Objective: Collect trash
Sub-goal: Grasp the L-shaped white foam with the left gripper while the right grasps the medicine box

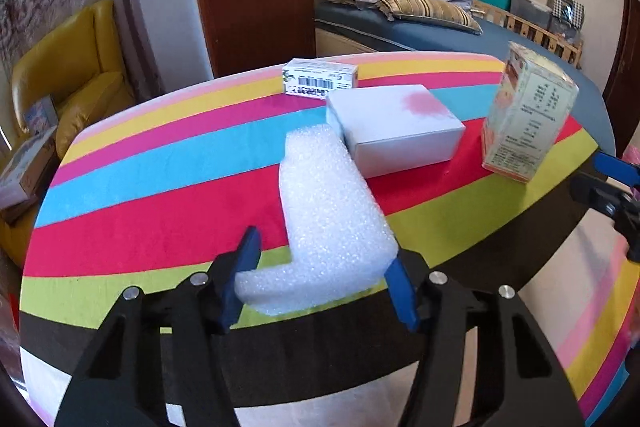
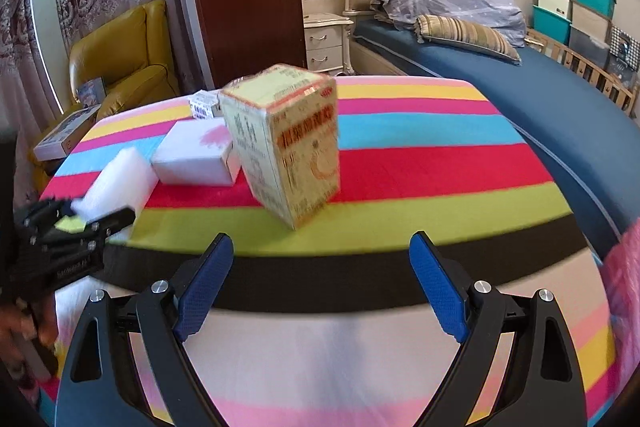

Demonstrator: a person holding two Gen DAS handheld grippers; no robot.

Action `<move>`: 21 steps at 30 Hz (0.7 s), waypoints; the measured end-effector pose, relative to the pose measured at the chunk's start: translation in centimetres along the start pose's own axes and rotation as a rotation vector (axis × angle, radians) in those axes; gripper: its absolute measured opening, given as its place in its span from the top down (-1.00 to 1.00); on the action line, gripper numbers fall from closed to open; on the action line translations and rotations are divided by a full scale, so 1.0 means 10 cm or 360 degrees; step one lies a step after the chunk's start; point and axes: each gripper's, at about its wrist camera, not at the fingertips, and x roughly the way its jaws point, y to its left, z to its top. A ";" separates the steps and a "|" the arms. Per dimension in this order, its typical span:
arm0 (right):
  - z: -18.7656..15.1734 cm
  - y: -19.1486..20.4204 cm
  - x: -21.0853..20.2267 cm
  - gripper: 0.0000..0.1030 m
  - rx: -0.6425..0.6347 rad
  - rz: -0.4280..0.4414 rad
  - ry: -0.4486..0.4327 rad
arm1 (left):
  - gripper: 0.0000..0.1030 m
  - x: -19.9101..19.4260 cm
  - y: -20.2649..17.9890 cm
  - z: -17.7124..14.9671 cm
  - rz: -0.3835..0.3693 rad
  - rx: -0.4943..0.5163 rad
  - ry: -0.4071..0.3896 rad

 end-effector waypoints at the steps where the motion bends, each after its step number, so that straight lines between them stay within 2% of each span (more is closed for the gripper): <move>1: 0.05 0.01 0.05 -0.65 -0.0002 0.0000 0.0003 | -0.12 -0.02 0.01 0.00 0.0015 -0.0008 -0.0015; 10: 0.36 0.19 0.43 -0.65 -0.0088 -0.0047 -0.0024 | -0.12 -0.15 0.01 -0.03 0.0113 -0.0035 -0.0112; 16: 0.40 0.23 0.56 -0.64 -0.0103 -0.0045 -0.0005 | -0.12 -0.17 0.04 -0.03 0.0137 -0.0054 -0.0133; 17: 0.40 0.23 0.55 -0.53 -0.0107 -0.0026 -0.0022 | -0.12 -0.17 0.03 -0.03 0.0142 -0.0043 -0.0133; 18: 0.40 0.24 0.54 -0.32 -0.0109 -0.0013 -0.0030 | -0.12 -0.17 0.01 -0.03 0.0147 -0.0029 -0.0134; 21: 0.38 0.27 0.43 -0.32 -0.0124 -0.0042 -0.0107 | -0.12 -0.19 -0.04 -0.05 0.0166 0.0003 -0.0147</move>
